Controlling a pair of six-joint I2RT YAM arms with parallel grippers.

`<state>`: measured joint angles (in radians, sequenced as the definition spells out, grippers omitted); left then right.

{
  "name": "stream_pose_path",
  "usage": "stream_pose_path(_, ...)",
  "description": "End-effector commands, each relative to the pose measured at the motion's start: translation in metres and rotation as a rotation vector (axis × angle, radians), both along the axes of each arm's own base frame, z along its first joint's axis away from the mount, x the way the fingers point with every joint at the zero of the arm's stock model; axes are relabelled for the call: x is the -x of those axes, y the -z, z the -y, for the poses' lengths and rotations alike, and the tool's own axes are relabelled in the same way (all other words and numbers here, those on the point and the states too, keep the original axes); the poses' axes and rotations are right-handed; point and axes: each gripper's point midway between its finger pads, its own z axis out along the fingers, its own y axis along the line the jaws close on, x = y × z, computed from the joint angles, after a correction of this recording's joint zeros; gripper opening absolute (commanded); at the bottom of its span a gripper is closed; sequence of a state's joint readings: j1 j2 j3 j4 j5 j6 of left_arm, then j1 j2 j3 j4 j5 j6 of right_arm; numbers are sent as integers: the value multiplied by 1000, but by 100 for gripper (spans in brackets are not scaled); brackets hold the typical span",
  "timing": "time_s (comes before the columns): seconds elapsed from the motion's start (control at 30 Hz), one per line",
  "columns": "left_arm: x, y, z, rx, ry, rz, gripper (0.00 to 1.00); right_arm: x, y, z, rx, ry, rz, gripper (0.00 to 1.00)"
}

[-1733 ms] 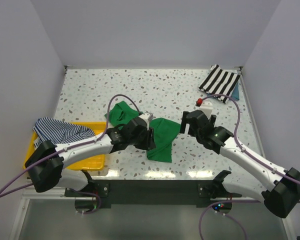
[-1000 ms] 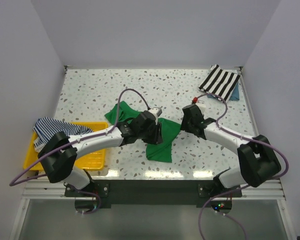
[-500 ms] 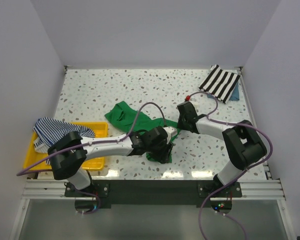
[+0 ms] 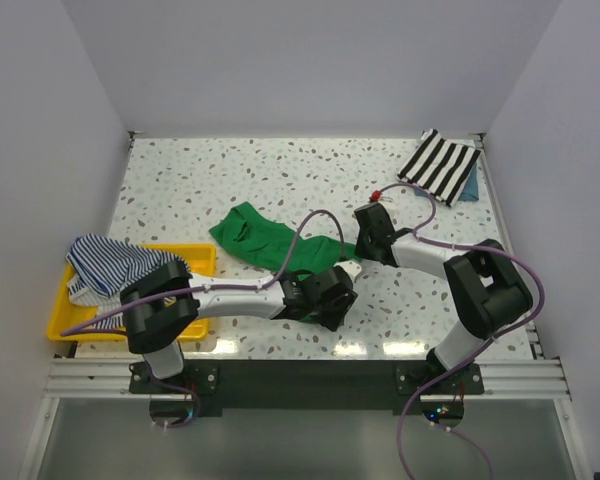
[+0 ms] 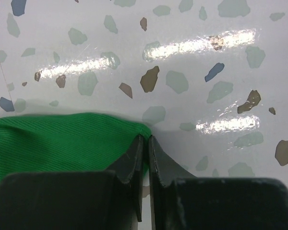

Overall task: Fold and stack the tank tops
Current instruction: Flatten the tank top out

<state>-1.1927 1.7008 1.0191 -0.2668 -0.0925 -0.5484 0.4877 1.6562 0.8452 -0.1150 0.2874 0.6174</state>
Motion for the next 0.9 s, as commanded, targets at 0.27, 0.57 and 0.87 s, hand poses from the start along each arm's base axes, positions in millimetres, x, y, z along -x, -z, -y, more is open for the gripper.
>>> stream_pose_path(0.27,-16,4,27,18,-25,114,48,-6,0,-6,-27,8,-1,0)
stream_pose_path(0.57,-28,28,-17,-176,-194,185,1,-16,-22,-8,-28,11,33,0)
stream_pose_path(0.87,-79,-102,-94,-102,-497,338,0,-67,-140,19,-86,95,210,0)
